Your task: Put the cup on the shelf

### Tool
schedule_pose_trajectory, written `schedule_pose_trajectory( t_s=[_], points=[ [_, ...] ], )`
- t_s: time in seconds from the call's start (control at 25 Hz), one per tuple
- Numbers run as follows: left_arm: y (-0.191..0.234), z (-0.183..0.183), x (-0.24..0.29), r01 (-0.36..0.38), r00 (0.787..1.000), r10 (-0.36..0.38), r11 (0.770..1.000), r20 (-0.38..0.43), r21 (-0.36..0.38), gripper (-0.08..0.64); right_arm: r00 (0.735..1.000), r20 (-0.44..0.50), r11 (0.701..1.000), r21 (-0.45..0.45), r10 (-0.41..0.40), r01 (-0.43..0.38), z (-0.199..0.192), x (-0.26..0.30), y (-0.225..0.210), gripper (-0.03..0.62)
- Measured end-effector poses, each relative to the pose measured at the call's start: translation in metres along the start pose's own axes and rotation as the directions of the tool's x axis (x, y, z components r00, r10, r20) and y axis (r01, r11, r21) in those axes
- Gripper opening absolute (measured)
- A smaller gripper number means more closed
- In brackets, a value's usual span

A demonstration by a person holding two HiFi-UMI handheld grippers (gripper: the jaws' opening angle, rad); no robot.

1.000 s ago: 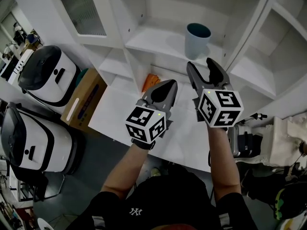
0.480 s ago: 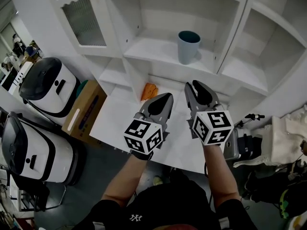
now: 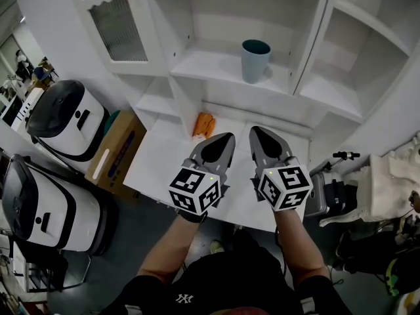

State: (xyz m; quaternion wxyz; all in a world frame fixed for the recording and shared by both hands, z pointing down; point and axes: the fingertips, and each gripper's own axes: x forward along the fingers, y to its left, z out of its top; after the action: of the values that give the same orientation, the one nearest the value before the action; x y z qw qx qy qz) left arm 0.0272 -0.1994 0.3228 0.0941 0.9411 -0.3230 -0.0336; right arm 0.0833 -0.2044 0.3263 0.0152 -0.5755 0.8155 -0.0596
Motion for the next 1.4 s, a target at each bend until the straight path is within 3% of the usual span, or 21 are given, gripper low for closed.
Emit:
schedule_pose_trajectory(
  t_s=[0.56, 1.4],
  points=[
    [-0.021, -0.01, -0.027, 0.021, 1.0, -0.021, 1.0, -0.017, -0.009, 0.0, 1.0, -0.02, 1.0, 0.029, 0.007, -0.007, -0.022, -0.029, 0.028, 0.02],
    [-0.031, -0.009, -0.03, 0.031, 0.999, -0.031, 1.0, -0.013, 0.002, 0.0, 1.0, -0.021, 1.0, 0.02, 0.001, -0.001, -0.026, -0.039, 0.031, 0.02]
  ],
)
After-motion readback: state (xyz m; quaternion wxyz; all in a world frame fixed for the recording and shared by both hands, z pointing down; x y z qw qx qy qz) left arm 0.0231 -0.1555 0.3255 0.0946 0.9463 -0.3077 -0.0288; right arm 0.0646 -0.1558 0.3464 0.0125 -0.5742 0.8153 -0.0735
